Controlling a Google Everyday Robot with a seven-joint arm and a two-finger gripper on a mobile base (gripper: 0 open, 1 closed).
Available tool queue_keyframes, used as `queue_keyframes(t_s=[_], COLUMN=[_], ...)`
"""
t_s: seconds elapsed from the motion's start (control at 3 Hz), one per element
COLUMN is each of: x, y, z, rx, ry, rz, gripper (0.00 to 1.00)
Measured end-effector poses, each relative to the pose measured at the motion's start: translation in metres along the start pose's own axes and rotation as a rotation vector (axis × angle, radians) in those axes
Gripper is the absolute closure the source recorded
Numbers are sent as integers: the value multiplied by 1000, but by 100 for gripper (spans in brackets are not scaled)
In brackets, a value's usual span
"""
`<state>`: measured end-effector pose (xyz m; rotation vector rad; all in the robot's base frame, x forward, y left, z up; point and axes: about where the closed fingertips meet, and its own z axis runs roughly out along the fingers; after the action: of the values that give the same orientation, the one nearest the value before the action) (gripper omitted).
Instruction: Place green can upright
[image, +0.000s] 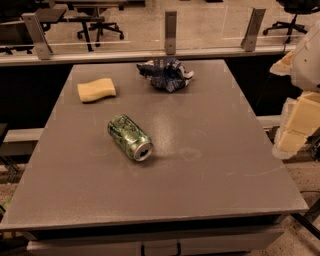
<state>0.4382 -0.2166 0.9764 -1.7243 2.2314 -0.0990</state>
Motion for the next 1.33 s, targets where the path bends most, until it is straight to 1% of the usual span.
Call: queue_keyframes(t_s=[0.33,0.67,1.0,1.33], x=[-7,-31,-61,-102], y=[-2,-7,-11,-11], z=[2,11,23,39], rx=[-6,-38,-49,-67], ry=[-9,-41,-84,-136], rz=[-23,-106,-257,-510], gripper=[0,0,0,0])
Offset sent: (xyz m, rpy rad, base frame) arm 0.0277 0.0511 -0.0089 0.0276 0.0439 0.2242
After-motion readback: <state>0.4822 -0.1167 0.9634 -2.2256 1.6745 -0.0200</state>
